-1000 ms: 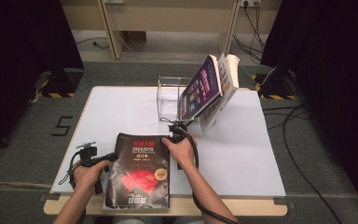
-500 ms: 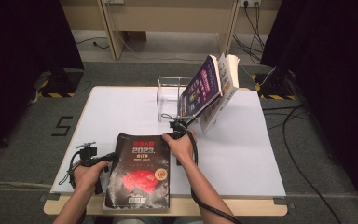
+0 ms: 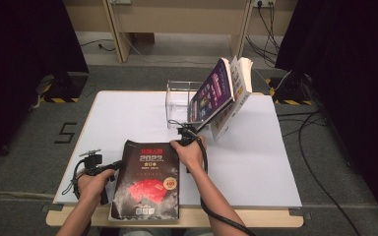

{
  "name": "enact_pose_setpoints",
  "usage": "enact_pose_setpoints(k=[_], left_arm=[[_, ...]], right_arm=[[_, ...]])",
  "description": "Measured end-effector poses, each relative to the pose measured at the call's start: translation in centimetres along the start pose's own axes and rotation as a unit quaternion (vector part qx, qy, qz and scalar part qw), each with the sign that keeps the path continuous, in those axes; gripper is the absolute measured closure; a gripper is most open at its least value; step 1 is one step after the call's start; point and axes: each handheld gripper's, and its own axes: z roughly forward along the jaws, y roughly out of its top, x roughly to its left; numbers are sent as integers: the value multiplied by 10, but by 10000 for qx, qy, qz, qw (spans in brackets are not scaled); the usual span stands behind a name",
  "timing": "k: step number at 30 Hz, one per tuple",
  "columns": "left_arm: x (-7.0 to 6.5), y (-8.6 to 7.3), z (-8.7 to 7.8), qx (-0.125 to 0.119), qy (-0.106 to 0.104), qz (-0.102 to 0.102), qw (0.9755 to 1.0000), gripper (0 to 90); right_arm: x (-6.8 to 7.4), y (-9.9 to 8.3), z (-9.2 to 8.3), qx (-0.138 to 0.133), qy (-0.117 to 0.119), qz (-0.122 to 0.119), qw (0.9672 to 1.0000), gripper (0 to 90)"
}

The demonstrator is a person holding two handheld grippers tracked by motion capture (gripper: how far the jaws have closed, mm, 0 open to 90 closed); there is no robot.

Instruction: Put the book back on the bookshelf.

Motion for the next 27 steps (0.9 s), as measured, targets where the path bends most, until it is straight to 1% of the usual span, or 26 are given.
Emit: enact_pose_setpoints(k=[2, 5, 6, 7, 9, 11, 12, 13, 17, 21, 27], left_arm=[[0, 0, 0, 11, 6, 12, 10000, 852], [-1, 1, 0, 18, 22, 39, 10000, 854], [-1, 1, 0, 17, 26, 42, 10000, 854], [-1, 1, 0, 15, 19, 33, 10000, 856], [-2, 1, 0, 16, 23, 44, 10000, 858], [-2, 1, 0, 14, 17, 54, 10000, 861], [-2, 1, 0, 14, 13, 49, 10000, 863], [-2, 1, 0, 17, 4, 43, 10000, 864], [-2, 1, 0, 11, -42, -11, 10000, 866], [-2, 1, 1, 10, -28, -10, 10000, 864], [-2, 0, 4, 35, 7, -33, 10000, 821]], right_arm=[[0, 1, 0, 7, 12, 15, 10000, 560], [2, 0, 1, 20, -135, -190, 9997, 580], [4, 0, 1, 21, -168, -187, 9997, 588], [4, 0, 1, 22, -212, -268, 9994, 603], [4, 1, 1, 48, -289, -329, 9990, 649], [4, 1, 1, 74, -314, -313, 9990, 674], [3, 1, 1, 76, -306, -257, 9992, 685], [2, 1, 1, 70, -291, -298, 9991, 691], [2, 2, 1, 101, -325, -255, 9991, 719], [1, 2, 1, 116, -343, -209, 9991, 742], [1, 2, 1, 89, -340, -215, 9992, 754]])
